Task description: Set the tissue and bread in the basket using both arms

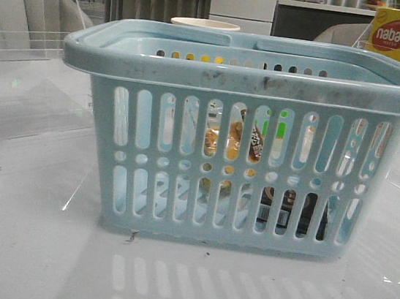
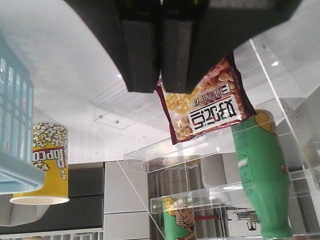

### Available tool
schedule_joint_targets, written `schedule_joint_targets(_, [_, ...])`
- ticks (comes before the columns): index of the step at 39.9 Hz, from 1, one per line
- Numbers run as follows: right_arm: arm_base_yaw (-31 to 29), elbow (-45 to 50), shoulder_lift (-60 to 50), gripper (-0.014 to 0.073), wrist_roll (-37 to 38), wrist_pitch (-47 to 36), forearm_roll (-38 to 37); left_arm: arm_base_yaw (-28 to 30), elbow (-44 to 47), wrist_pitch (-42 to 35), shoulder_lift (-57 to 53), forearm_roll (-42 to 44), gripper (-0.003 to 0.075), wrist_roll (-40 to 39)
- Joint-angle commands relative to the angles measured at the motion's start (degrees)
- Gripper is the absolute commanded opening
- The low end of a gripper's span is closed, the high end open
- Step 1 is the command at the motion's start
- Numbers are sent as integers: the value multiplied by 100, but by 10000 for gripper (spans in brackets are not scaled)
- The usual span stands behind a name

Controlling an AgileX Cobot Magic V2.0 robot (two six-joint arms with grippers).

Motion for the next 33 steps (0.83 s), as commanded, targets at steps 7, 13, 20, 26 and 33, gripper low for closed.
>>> schedule_joint_targets(7, [-18,4,-115,58,6,-459,3,3,-3,-496,-95,-36,97,13])
schedule_joint_targets(13, [-18,4,-120,58,6,-459,3,3,-3,-496,-95,-36,97,13])
schedule_joint_targets(20, [-18,4,-117,58,6,-379,3,3,-3,-496,-95,-36,97,13])
schedule_joint_targets(26, [-18,4,-117,58,6,-164,3,3,-3,-496,-95,-36,97,13])
schedule_joint_targets(33, [-18,4,-117,58,6,-149,3,3,-3,-496,-95,-36,97,13])
